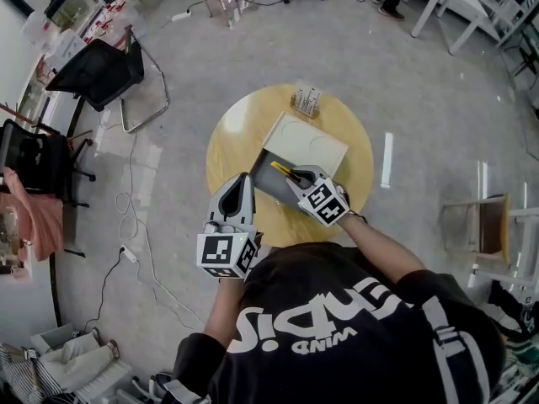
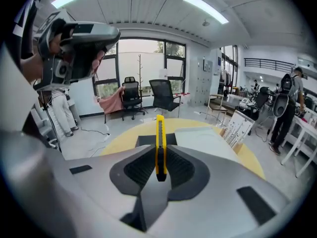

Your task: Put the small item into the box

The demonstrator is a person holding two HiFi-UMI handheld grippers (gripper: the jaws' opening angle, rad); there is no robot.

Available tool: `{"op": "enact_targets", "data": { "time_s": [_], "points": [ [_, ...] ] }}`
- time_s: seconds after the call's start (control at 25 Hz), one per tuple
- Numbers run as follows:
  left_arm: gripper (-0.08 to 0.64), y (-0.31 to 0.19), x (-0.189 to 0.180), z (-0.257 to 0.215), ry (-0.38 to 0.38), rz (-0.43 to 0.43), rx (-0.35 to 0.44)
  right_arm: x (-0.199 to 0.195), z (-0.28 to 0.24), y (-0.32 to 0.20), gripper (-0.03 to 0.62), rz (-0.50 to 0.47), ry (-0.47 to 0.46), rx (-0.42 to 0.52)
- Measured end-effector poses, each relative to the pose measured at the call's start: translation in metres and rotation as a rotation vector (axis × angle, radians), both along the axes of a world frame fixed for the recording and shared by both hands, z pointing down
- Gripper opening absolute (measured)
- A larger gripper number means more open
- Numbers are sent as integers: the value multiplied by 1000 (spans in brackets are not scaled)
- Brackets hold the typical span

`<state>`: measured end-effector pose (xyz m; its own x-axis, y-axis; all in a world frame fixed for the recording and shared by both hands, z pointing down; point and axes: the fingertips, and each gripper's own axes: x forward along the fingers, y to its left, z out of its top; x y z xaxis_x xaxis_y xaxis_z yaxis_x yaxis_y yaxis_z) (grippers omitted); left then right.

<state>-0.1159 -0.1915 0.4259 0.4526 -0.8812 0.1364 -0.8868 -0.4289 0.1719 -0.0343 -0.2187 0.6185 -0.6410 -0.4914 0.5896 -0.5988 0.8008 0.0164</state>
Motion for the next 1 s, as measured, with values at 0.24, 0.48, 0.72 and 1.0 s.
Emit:
{"op": "enact_targets", "data": {
  "time_s": [0.24, 0.48, 0.72, 1.0],
  "points": [
    [8, -3, 0, 4, 8, -1, -11, -8, 41, 1, 58, -46, 132, -71],
    [8, -6, -5, 9, 14, -15, -28, -16, 72, -2, 58, -55, 212, -150],
    [8, -10, -13, 10, 18, -35, -36, -15, 101, -1, 58, -62, 308, -240],
    [8, -9, -21, 13, 20, -61, -40, -12, 117, -3, 58, -50, 352, -260]
  ]
}}
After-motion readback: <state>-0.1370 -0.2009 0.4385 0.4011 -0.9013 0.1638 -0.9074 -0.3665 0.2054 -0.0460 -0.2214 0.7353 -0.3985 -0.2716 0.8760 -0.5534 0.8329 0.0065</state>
